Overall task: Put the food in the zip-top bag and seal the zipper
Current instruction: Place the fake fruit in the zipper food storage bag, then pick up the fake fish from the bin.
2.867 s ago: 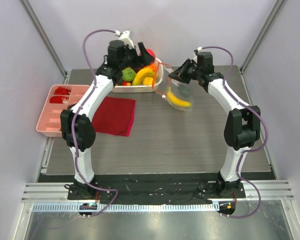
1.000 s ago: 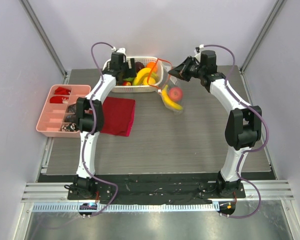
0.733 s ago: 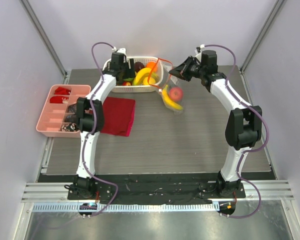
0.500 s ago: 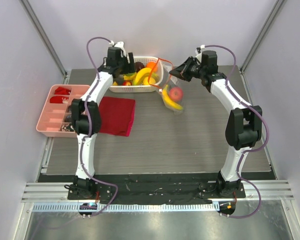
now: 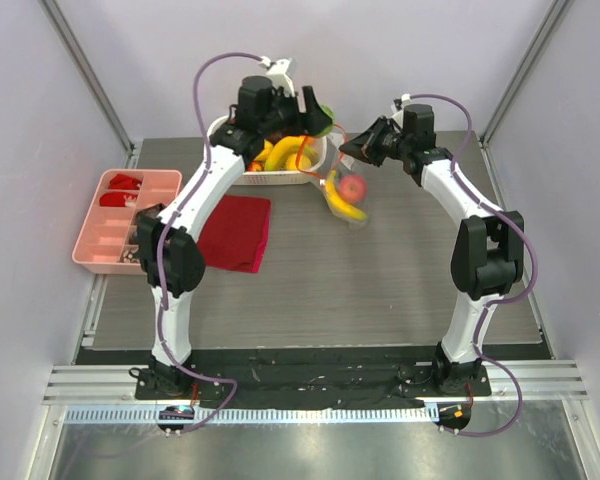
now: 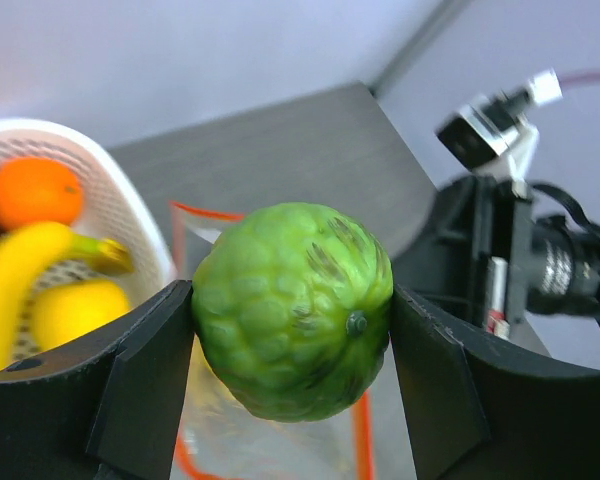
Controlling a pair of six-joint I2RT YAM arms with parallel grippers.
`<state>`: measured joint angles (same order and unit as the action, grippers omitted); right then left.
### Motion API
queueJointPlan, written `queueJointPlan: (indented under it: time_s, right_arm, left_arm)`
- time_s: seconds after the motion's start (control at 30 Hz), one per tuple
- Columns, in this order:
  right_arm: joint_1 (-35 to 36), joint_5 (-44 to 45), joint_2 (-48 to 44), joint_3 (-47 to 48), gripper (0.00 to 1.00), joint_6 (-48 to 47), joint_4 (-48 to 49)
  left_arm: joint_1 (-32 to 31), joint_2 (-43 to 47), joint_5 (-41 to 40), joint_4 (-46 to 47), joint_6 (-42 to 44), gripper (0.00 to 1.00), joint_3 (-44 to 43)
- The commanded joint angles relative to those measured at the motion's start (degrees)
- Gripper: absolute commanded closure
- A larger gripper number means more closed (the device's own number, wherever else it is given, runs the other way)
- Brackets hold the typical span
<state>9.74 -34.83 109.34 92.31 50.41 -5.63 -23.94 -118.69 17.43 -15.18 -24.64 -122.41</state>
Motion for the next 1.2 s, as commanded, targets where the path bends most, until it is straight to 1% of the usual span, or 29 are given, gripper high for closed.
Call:
queueJointPlan:
  time_s: [0.0,0.13,0.17,0.23,0.27,0.3,0.43,0.53,0.57,0.63,0.7,0.73,0.77,0.8,0.87,0.93,1.0,1.07,1.17]
  right_arm:
    - [-0.8,0.2,-3.3,-0.2,0.99,0.8,1.2]
    - [-0.9,0.2,-3.7,-0.4,0.99,0.7,1.2]
    - [-0.9,0.3,-3.9,-0.6,0.99,0.7,1.2]
    - [-0.9,0.4,-4.0,-0.8,0.99,0.7,1.2]
    - [-0.9,0.4,-4.0,-1.0,0.99,0.7,1.2]
    - [-0.9,0.5,-4.0,-1.0,0.99,0.7,1.2]
    - [-1.0,0.6,-3.6,-0.6,0.99,0.7,1.2]
    - [-1.3,0.9,-3.5,-0.4,0.99,0.5,1.2]
    - [-1.4,1.0,-3.5,-0.2,0.99,0.5,1.1]
    - [-1.7,1.0,-3.5,-0.1,0.99,0.4,1.1]
    - [-1.8,1.0,-3.6,0.0,0.99,0.3,1.1]
    - [-1.8,0.9,-3.5,0.0,0.99,0.3,1.1]
    - [-1.8,0.9,-3.4,-0.1,0.99,0.3,1.0]
    - [-1.9,1.0,-3.5,-0.1,0.99,0.2,1.0]
    - [-2.1,1.0,-3.5,-0.1,0.99,0.2,1.0]
    - [-2.1,1.1,-3.5,-0.2,0.99,0.1,1.0]
    - [-2.2,1.1,-3.3,0.0,0.99,0.0,0.9]
    - [-2.2,1.3,-3.3,0.1,0.99,0.0,0.5]
    - [-2.2,1.5,-3.0,0.5,0.99,-0.3,0.0]
  left_arm:
    - [-2.5,-1.6,1.6,-1.0,-0.8,0.34,1.3]
    - [-3.3,-3.9,0.0,-4.2,0.6,0.27,-0.4]
    - [-3.3,-4.4,-0.1,-5.0,0.7,0.18,-1.9]
    - [-3.3,-5.1,0.2,-6.8,1.3,0.1,-3.2]
    - [-3.3,-5.2,0.3,-7.1,2.2,0.01,-4.1]
    - [-3.3,-5.2,0.4,-7.6,2.6,0.0,-4.4]
    - [-2.0,-4.0,1.9,-7.1,3.7,0.0,-5.6]
    - [0.2,-2.2,2.0,-3.9,3.0,0.0,-4.5]
    - [2.4,-1.6,1.8,-3.2,2.8,0.0,-3.7]
    - [4.5,-1.6,0.4,-1.8,3.3,0.01,-3.2]
    - [8.0,-2.8,-0.5,-1.8,4.2,0.06,-3.4]
    - [9.0,-3.2,-4.3,-2.3,4.3,0.08,-4.1]
    - [9.9,-3.8,-6.7,-3.7,4.3,0.11,-4.4]
    - [11.8,-4.7,-8.4,-3.9,4.1,0.12,-4.4]
    - [13.8,-5.5,-12.2,-3.8,1.0,0.12,-3.5]
    - [16.6,-7.2,-13.4,-4.2,-4.1,0.12,-3.6]
    - [17.6,-8.1,-17.1,-4.9,-7.1,0.12,-3.4]
    - [17.5,-9.4,-23.7,-6.0,-10.1,0.12,-3.3]
    - [17.7,-10.9,-26.6,-7.4,-13.1,0.1,-3.4]
